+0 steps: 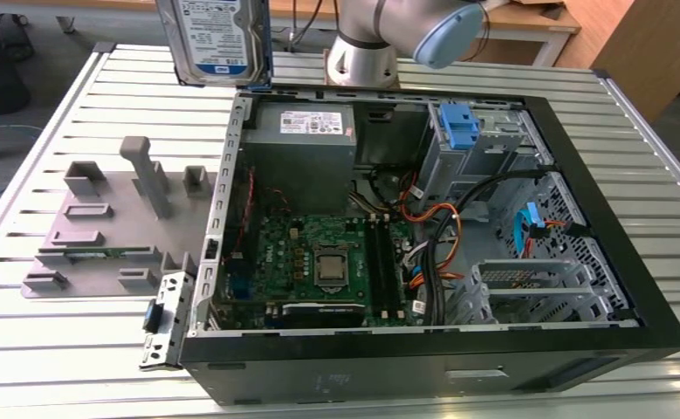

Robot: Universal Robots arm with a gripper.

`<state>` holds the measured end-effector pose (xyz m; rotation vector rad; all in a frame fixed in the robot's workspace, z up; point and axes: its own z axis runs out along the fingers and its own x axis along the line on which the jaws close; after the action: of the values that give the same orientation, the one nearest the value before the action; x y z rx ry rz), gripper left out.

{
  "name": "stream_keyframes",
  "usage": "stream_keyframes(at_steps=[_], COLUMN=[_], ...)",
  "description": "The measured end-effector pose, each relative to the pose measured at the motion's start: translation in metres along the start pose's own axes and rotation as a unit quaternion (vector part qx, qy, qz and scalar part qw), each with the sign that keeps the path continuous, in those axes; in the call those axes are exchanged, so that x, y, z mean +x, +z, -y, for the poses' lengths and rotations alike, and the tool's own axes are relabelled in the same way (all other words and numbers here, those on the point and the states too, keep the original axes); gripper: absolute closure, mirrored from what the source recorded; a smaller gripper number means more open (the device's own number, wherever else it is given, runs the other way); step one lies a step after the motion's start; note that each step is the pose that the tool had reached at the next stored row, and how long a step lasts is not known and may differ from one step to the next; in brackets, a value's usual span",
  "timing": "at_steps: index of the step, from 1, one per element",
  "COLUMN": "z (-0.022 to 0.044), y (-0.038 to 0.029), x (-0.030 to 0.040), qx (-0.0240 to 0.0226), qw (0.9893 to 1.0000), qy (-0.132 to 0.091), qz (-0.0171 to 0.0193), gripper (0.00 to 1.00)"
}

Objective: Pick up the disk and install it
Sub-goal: 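Pick up the disk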

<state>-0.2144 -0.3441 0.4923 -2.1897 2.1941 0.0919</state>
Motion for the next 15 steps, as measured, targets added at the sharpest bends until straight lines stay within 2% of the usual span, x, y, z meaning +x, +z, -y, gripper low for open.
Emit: stream_keyframes(at_steps=[15], z=[0.0125], y=[-0.0002], x=[0.0], qx=[0.0], qw=[1.0], qy=[0.0], qz=[0.0009], gripper=[0.65])
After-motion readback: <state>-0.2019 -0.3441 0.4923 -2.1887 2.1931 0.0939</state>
